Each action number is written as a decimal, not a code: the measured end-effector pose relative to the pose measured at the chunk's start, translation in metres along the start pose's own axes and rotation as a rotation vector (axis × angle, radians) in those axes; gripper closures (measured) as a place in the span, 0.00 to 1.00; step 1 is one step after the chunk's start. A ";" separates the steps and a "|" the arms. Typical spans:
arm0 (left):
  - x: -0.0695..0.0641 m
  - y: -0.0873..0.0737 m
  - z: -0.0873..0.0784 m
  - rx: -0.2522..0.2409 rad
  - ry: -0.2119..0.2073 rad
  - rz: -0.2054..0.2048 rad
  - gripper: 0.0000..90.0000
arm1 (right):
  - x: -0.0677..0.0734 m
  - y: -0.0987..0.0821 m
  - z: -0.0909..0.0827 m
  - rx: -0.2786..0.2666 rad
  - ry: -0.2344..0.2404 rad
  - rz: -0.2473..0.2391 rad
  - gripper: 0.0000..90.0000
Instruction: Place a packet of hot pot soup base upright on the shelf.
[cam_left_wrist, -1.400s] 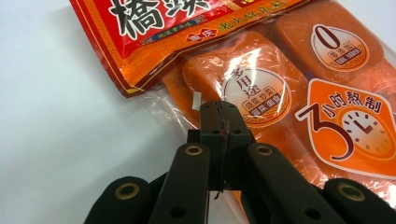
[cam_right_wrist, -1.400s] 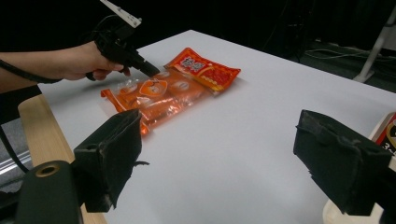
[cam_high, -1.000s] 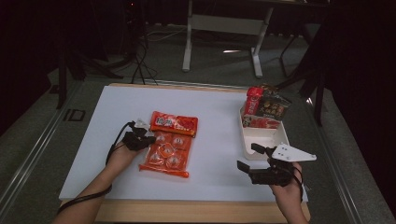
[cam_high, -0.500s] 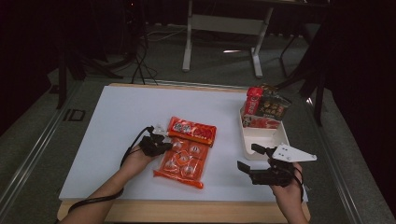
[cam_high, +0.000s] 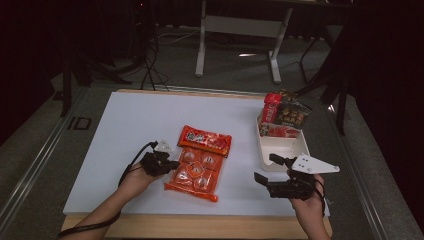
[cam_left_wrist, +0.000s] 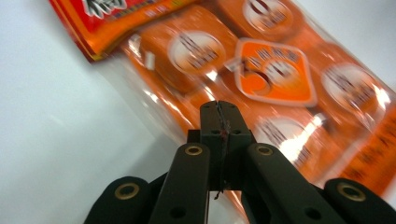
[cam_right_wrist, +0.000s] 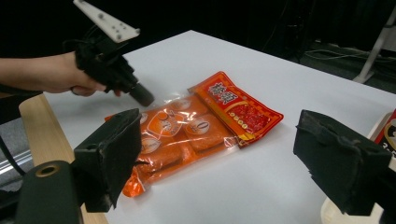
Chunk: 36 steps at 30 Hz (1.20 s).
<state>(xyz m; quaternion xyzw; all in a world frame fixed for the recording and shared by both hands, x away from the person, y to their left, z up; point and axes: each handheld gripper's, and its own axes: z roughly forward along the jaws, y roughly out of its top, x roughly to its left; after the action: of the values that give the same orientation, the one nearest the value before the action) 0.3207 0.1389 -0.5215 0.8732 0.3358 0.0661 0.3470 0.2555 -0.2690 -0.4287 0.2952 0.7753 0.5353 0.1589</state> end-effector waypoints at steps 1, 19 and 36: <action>-0.003 -0.003 0.000 0.017 -0.001 0.006 1.00 | 0.000 0.000 0.000 0.000 -0.001 -0.001 0.17; -0.017 -0.011 0.008 0.043 -0.027 -0.002 1.00 | 0.000 0.000 0.003 0.007 0.004 -0.002 0.17; -0.025 -0.006 0.013 0.035 -0.128 -0.016 0.98 | 0.002 -0.001 0.003 0.012 0.003 -0.013 0.17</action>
<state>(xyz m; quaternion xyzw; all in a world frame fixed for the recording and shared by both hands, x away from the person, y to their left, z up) 0.3028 0.1195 -0.5320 0.8788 0.3209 0.0015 0.3531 0.2556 -0.2655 -0.4307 0.2902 0.7806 0.5301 0.1594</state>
